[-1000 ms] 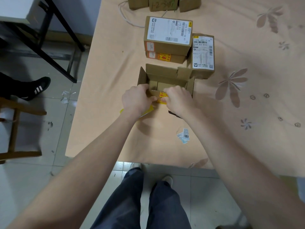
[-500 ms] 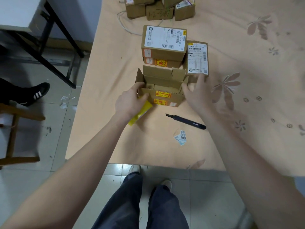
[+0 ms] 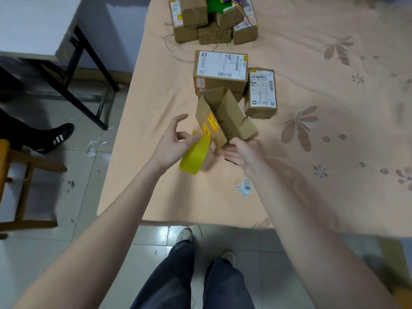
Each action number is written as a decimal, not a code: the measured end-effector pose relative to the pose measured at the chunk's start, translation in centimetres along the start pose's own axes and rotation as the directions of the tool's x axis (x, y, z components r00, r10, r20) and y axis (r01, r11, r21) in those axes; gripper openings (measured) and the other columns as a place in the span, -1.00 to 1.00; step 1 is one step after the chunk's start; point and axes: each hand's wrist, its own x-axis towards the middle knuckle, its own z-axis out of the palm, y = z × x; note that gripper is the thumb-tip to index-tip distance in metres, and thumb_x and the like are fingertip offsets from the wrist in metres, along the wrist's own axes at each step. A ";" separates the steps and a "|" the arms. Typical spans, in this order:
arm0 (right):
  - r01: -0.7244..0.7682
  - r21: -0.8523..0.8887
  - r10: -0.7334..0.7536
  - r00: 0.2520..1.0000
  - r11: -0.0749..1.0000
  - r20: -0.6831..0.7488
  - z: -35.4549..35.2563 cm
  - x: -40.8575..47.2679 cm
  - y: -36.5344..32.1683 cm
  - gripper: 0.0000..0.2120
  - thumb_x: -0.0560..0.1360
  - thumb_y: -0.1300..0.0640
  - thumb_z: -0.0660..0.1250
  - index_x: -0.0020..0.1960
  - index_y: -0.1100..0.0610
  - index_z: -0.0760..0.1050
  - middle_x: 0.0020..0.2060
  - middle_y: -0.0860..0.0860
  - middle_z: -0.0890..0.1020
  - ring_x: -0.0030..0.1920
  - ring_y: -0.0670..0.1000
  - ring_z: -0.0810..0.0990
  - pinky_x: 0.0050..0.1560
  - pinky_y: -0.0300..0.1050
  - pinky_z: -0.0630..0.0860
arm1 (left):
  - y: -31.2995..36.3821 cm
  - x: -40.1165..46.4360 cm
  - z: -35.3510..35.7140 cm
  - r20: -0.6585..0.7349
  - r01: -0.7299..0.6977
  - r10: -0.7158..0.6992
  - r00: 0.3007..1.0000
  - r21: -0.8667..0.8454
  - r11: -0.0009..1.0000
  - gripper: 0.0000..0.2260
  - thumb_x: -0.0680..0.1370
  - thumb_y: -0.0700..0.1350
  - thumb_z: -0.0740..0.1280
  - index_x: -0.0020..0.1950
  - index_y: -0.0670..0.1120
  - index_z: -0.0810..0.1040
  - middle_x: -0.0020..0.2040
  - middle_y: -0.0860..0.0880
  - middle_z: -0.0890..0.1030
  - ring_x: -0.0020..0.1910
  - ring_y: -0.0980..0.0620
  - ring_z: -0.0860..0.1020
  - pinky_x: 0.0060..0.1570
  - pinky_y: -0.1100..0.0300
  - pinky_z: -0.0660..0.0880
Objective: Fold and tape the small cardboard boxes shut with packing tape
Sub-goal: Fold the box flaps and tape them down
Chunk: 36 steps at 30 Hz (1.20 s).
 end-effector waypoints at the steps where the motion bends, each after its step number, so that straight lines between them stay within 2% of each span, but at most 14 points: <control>1: -0.017 0.021 0.017 1.000 1.000 0.015 0.6 -0.3 0.2 -0.71 0.53 0.31 0.24 0.20 0.43 0.41 0.01 0.35 0.60 -0.09 0.19 0.66 -0.08 -0.04 0.63 | 0.1 -0.3 -0.3 0.030 -0.001 0.002 1.000 -0.047 0.999 -0.49 0.50 -0.07 0.41 0.39 0.09 0.28 -0.33 0.09 0.51 -0.27 0.23 0.51 -0.26 0.33 0.45; 3: -0.027 0.028 0.026 0.999 0.999 0.031 1.8 -1.2 0.4 -0.67 0.55 0.27 0.26 0.27 0.39 0.39 0.08 0.33 0.59 -0.02 0.21 0.65 -0.15 -0.06 0.59 | 0.4 -0.9 -0.7 0.083 -0.001 0.009 0.997 -0.094 0.996 -0.46 0.51 -0.12 0.40 0.42 0.06 0.26 -0.27 0.06 0.50 -0.25 0.22 0.53 -0.29 0.29 0.50; 7: -0.063 0.034 0.061 0.997 0.997 0.045 3.3 -2.8 0.6 -0.66 0.58 0.22 0.22 0.32 0.30 0.36 0.08 0.24 0.61 -0.25 0.06 0.63 -0.19 -0.07 0.57 | 1.4 -1.8 -1.4 0.105 -0.020 0.028 0.994 -0.075 0.997 -0.54 0.51 -0.14 0.40 0.39 0.01 0.38 -0.14 -0.05 0.49 -0.13 0.09 0.54 -0.18 0.19 0.59; 12: -0.009 -0.053 0.008 1.000 0.999 -0.015 3.3 -4.8 -0.1 -0.68 0.60 0.08 0.16 0.29 0.21 0.36 0.12 0.23 0.60 -0.09 0.16 0.63 -0.24 -0.08 0.57 | 3.0 -3.1 -1.7 0.111 -0.088 0.094 0.989 -0.064 0.994 -0.74 0.51 -0.16 0.40 0.18 0.05 0.55 -0.09 -0.12 0.51 -0.07 0.05 0.54 -0.08 0.11 0.60; 15: 0.033 -0.098 -0.024 0.996 0.995 0.092 3.1 -6.6 -1.0 -0.64 0.64 -0.04 0.06 0.23 0.17 0.45 0.10 0.18 0.62 -0.06 0.09 0.62 -0.20 -0.10 0.56 | 4.3 -3.9 -1.2 0.119 -0.143 0.151 0.981 -0.067 0.987 -0.77 0.50 -0.17 0.41 0.11 0.05 0.58 -0.10 -0.15 0.51 -0.05 0.07 0.53 -0.07 0.10 0.59; 17: 0.065 -0.086 -0.052 0.988 0.994 0.142 3.0 -7.7 -1.7 -0.59 0.63 -0.09 0.05 0.27 0.15 0.47 0.13 0.15 0.61 0.07 0.09 0.62 -0.03 -0.02 0.59 | 5.1 -4.5 -0.6 0.121 -0.174 0.182 0.976 -0.073 0.982 -0.77 0.49 -0.19 0.42 0.11 0.02 0.58 -0.09 -0.15 0.51 -0.06 0.08 0.52 -0.08 0.10 0.59; 20: 0.167 -0.079 -0.152 0.974 0.983 0.167 2.5 -9.4 -2.6 -0.69 0.60 -0.04 0.16 0.21 0.10 0.52 0.11 0.16 0.64 0.12 0.15 0.62 0.15 0.11 0.55 | 6.4 -5.4 0.1 0.136 -0.209 0.220 0.966 -0.087 0.974 -0.63 0.48 -0.24 0.42 0.25 0.00 0.49 -0.10 -0.14 0.52 -0.08 0.06 0.52 -0.11 0.08 0.59; 23: 0.289 -0.130 -0.263 0.947 0.949 0.183 1.3 -10.7 -3.1 -0.79 0.59 0.03 0.22 0.06 0.13 0.56 0.02 0.15 0.64 0.07 0.16 0.61 0.14 0.10 0.51 | 7.7 -5.8 0.5 0.135 -0.209 0.219 0.966 -0.089 0.974 -0.40 0.48 -0.21 0.42 0.43 0.08 0.26 -0.13 -0.10 0.55 -0.14 0.08 0.51 -0.09 0.23 0.50; 25: 0.362 -0.192 -0.328 0.926 0.912 0.189 0.2 -11.5 -3.5 -0.73 0.59 0.04 0.23 0.06 0.25 0.51 -0.12 0.12 0.55 -0.06 0.09 0.54 0.06 0.08 0.51 | 8.7 -5.8 0.8 0.065 -0.246 0.245 0.967 0.005 0.969 -0.43 0.51 -0.11 0.40 0.45 0.07 0.23 -0.09 -0.03 0.54 -0.17 0.13 0.48 -0.08 0.38 0.41; 27: 0.444 -0.230 -0.401 0.892 0.866 0.210 -0.9 -12.2 -4.0 -0.71 0.59 0.09 0.23 0.02 0.36 0.43 -0.19 0.10 0.44 -0.17 0.02 0.43 -0.18 -0.05 0.46 | 9.9 -5.8 0.9 -0.055 -0.295 0.302 0.952 0.105 0.950 -0.50 0.51 -0.01 0.38 0.41 0.03 0.29 -0.10 0.05 0.50 -0.23 0.20 0.44 -0.21 0.52 0.36; 29: 0.502 -0.248 -0.448 0.860 0.829 0.244 -2.0 -12.9 -4.6 -0.72 0.60 0.15 0.22 -0.03 0.41 0.42 -0.23 0.10 0.45 -0.22 -0.03 0.40 -0.28 -0.17 0.31 | 11.1 -5.5 1.2 -0.088 -0.325 0.337 0.938 0.123 0.938 -0.53 0.51 0.03 0.38 0.38 -0.03 0.39 -0.04 0.02 0.47 -0.18 0.21 0.45 -0.19 0.53 0.35; 31: 0.541 -0.277 -0.473 0.837 0.794 0.276 -3.1 -13.5 -5.2 -0.72 0.59 0.18 0.23 -0.07 0.44 0.40 -0.28 0.10 0.42 -0.25 -0.03 0.39 -0.24 -0.16 0.27 | 12.1 -5.1 1.5 -0.060 -0.329 0.344 0.937 0.177 0.928 -0.60 0.50 0.05 0.38 0.31 -0.03 0.50 0.11 -0.01 0.48 -0.03 0.17 0.47 -0.07 0.47 0.34; 32: 0.557 -0.297 -0.482 0.826 0.775 0.291 -3.5 -13.8 -5.5 -0.71 0.59 0.19 0.23 -0.08 0.46 0.39 -0.27 0.10 0.40 -0.23 0.00 0.36 -0.19 -0.15 0.23 | 12.6 -4.9 1.8 -0.038 -0.335 0.349 0.937 0.194 0.922 -0.67 0.50 0.05 0.39 0.23 -0.02 0.57 0.13 -0.02 0.52 -0.03 0.17 0.46 -0.06 0.44 0.33; 36: 0.603 -0.374 -0.517 0.797 0.705 0.312 -4.7 -14.7 -6.6 -0.73 0.58 0.20 0.24 -0.10 0.45 0.41 -0.27 0.12 0.38 -0.21 0.05 0.33 -0.14 -0.09 0.20 | 13.7 -5.0 3.7 0.014 -0.360 0.361 0.932 0.132 0.924 -0.90 0.49 -0.08 0.43 -0.07 -0.09 0.67 -0.09 -0.03 0.67 -0.19 0.19 0.52 -0.08 0.28 0.44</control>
